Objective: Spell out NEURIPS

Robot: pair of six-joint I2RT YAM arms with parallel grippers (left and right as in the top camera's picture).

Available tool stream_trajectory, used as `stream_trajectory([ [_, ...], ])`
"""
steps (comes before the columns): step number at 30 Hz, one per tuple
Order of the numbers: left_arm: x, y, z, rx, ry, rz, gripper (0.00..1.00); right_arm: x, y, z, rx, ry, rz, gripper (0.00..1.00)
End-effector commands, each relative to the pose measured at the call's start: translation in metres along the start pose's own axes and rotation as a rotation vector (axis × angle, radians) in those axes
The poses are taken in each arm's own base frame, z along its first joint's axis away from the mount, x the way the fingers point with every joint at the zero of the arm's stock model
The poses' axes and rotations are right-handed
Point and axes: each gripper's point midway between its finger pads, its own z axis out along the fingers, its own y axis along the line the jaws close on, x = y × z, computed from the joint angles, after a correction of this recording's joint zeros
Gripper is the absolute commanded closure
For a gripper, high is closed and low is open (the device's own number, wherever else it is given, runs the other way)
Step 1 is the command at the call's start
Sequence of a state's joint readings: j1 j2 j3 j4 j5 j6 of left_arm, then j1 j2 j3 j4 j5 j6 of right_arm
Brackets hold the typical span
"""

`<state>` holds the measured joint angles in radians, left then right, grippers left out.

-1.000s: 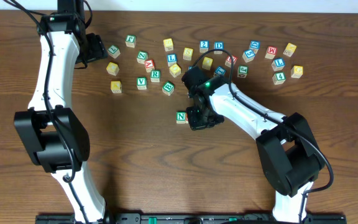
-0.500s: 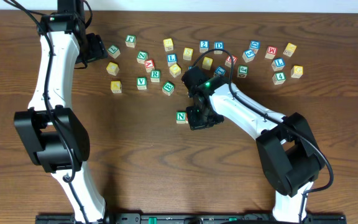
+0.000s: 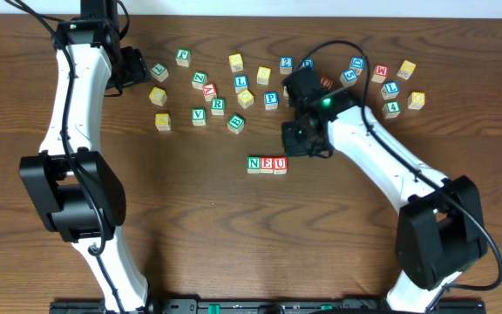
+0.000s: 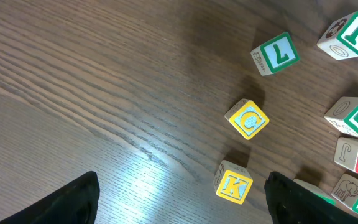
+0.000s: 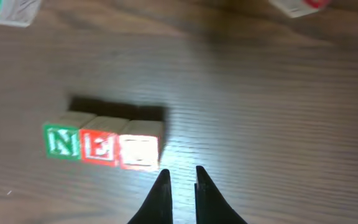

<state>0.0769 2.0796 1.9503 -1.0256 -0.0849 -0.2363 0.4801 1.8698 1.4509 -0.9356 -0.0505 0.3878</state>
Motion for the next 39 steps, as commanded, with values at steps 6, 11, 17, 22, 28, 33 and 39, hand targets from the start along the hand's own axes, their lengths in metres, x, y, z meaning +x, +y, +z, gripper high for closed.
stream_trajectory([
  [6,0.006,0.003,0.008,-0.018,0.024,-0.002,0.16,0.014,-0.016,0.021,0.048,0.056,0.093,0.92],
  [11,0.006,0.003,0.008,-0.018,0.024,-0.002,0.16,0.025,-0.016,0.032,0.035,0.085,0.108,0.92],
  [17,0.006,0.003,0.008,-0.018,0.024,-0.002,0.16,0.037,-0.011,0.045,-0.004,0.107,0.126,0.91],
  [22,0.006,0.003,0.008,-0.018,0.024,-0.002,0.16,0.039,-0.01,0.049,-0.015,0.109,0.127,0.91],
  [28,0.006,0.003,0.008,-0.018,0.024,-0.002,0.16,0.038,-0.006,0.049,-0.023,0.101,0.119,0.87],
  [33,0.006,0.003,0.008,-0.018,0.024,-0.002,0.16,0.038,-0.004,0.052,-0.026,0.097,0.112,0.84],
  [39,0.006,0.003,0.008,-0.018,0.024,-0.002,0.16,0.04,-0.004,0.06,-0.029,0.118,0.115,0.84],
])
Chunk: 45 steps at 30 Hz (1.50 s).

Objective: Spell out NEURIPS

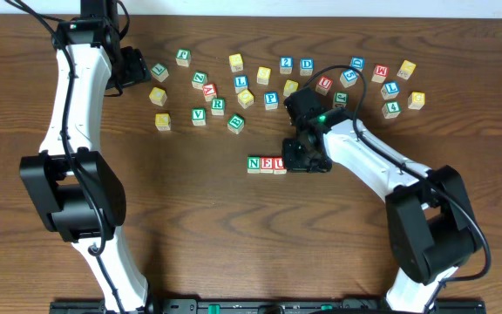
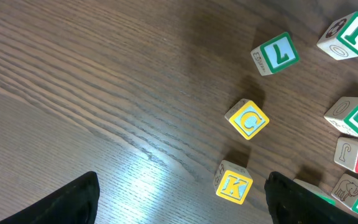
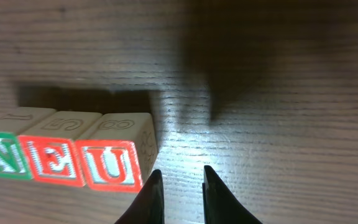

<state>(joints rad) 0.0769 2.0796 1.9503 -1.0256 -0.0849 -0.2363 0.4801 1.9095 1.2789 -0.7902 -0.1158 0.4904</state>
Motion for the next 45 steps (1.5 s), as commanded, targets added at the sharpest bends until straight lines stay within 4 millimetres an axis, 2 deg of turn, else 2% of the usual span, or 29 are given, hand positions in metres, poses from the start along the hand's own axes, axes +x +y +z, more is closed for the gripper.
stream_trajectory([
  [1,0.006,0.003,0.008,-0.018,0.024,-0.002,0.16,0.006,0.0,0.01,0.0,0.032,0.009,0.85],
  [14,0.006,0.002,0.008,-0.018,0.024,-0.002,0.16,0.004,0.006,0.01,-0.033,0.028,-0.038,0.88],
  [45,0.005,0.002,0.008,-0.017,0.02,-0.003,0.16,0.003,0.011,0.01,-0.053,0.023,-0.061,0.88],
])
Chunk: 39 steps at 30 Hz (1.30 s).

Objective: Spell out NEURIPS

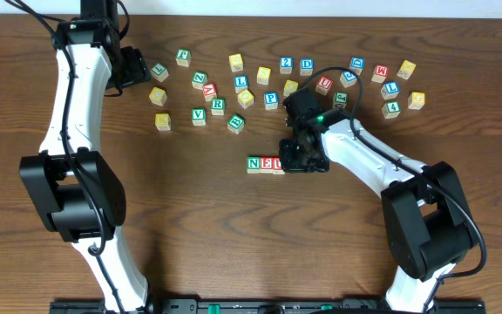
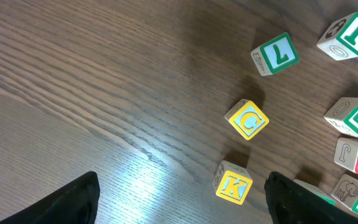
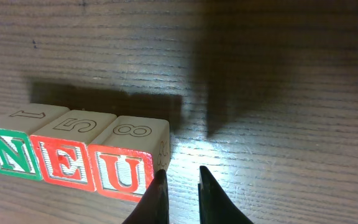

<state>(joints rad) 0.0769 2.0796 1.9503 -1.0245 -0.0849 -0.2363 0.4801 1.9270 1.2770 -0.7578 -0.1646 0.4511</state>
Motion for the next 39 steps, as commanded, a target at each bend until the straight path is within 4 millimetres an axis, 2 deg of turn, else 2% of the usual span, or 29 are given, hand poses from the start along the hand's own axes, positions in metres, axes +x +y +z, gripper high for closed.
stream_trajectory([
  [1,0.005,0.002,0.008,-0.017,0.022,-0.002,0.16,0.003,0.002,0.004,-0.004,0.013,-0.019,0.88],
  [7,0.005,0.002,0.008,-0.017,0.022,-0.002,0.16,0.0,0.002,0.001,-0.011,0.011,-0.013,0.88],
  [15,0.005,0.002,0.008,-0.017,0.022,-0.002,0.16,-0.014,-0.001,-0.015,-0.011,-0.004,-0.039,0.86],
  [20,0.005,0.002,0.008,-0.017,0.022,-0.002,0.16,-0.029,-0.004,-0.031,-0.012,-0.026,-0.05,0.83],
  [24,0.005,0.002,0.008,-0.017,0.022,-0.002,0.16,-0.04,-0.005,-0.046,-0.011,-0.048,-0.061,0.76],
  [27,0.005,0.002,0.008,-0.017,0.022,-0.002,0.16,-0.054,-0.004,-0.06,-0.014,-0.083,-0.062,0.68],
  [29,0.005,0.002,0.008,-0.017,0.022,-0.002,0.16,-0.065,-0.001,-0.071,-0.025,-0.118,-0.061,0.59],
  [36,0.005,0.002,0.008,-0.017,0.022,-0.002,0.16,-0.1,0.003,-0.106,-0.056,-0.232,-0.05,0.04],
  [39,0.005,0.002,0.008,-0.017,0.022,-0.002,0.16,-0.108,-0.001,-0.114,-0.06,-0.255,-0.039,0.01],
])
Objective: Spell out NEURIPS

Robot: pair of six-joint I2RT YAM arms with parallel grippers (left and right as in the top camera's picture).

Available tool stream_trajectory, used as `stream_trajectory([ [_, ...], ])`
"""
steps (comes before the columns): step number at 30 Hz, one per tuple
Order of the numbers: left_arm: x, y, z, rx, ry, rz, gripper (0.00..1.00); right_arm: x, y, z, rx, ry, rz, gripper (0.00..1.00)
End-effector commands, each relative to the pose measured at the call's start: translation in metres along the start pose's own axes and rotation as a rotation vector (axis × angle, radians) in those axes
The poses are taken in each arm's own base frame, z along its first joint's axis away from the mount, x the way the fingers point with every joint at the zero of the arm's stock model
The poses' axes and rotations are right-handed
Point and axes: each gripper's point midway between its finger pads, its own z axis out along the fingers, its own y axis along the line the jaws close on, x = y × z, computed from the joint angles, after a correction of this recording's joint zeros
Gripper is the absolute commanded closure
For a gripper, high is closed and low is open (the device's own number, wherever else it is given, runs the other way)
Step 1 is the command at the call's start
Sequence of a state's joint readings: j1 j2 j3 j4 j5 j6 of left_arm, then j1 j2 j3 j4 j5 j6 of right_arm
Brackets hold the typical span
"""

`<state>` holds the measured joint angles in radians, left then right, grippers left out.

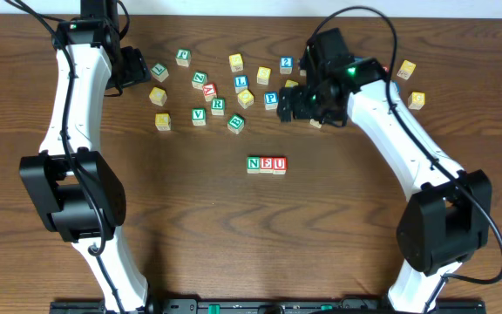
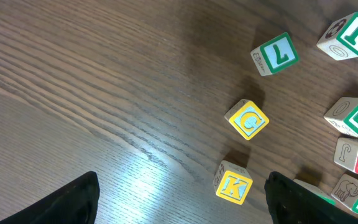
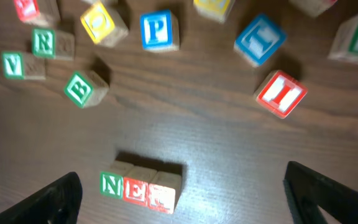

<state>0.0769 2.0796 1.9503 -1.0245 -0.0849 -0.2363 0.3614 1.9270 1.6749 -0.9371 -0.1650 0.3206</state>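
Note:
The wooden blocks N, E, U (image 1: pixel 267 164) stand in a tight row at mid-table and also show as the N-E-U row (image 3: pixel 140 186). My right gripper (image 1: pixel 310 106) hangs open and empty above the loose blocks behind the row, its fingers (image 3: pixel 61 198) spread wide. In its view lie a green R block (image 3: pixel 42 40), a blue P block (image 3: pixel 157 29) and a red I block (image 3: pixel 281 93). My left gripper (image 1: pixel 133 68) is open and empty at the far left, its fingers (image 2: pixel 73 200) wide apart near a yellow K block (image 2: pixel 234 183).
Several loose letter blocks are scattered along the back of the table (image 1: pixel 364 227): a green V (image 3: pixel 14 65), a green B (image 3: pixel 79 89), a blue L (image 3: pixel 258 40), a yellow C (image 2: pixel 247 119) and a green J (image 2: pixel 353 34). The right arm reaches over the back-right blocks.
My right gripper was shut low at the U block's right side. It is now raised, wide open and back over the loose blocks. The N-E-U row and left arm are unchanged.
My right gripper was shut a little right of the N-E-U row. Then it was low beside the U block, and later its shut tips were at U's right face. Now it is open above the scattered blocks. The left arm stayed still throughout.

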Motion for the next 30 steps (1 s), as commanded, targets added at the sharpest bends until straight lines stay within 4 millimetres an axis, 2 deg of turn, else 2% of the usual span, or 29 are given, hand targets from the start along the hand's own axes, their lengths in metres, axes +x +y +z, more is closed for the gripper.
stream_trajectory([
  [1,0.005,0.002,0.008,-0.017,0.022,-0.002,0.16,-0.014,-0.008,-0.007,-0.002,-0.029,0.016,0.01],
  [6,0.005,0.002,0.008,-0.017,0.022,-0.002,0.16,-0.02,-0.009,-0.012,-0.044,-0.038,0.006,0.11],
  [12,0.005,0.002,0.008,-0.017,0.022,-0.002,0.16,-0.036,-0.002,-0.026,-0.056,-0.089,-0.025,0.16],
  [18,0.005,0.002,0.008,-0.017,0.022,-0.002,0.16,-0.045,0.001,-0.037,-0.058,-0.117,-0.041,0.16],
  [30,0.005,0.002,0.008,-0.017,0.022,-0.002,0.16,-0.039,-0.006,-0.037,-0.022,-0.094,-0.034,0.16],
])
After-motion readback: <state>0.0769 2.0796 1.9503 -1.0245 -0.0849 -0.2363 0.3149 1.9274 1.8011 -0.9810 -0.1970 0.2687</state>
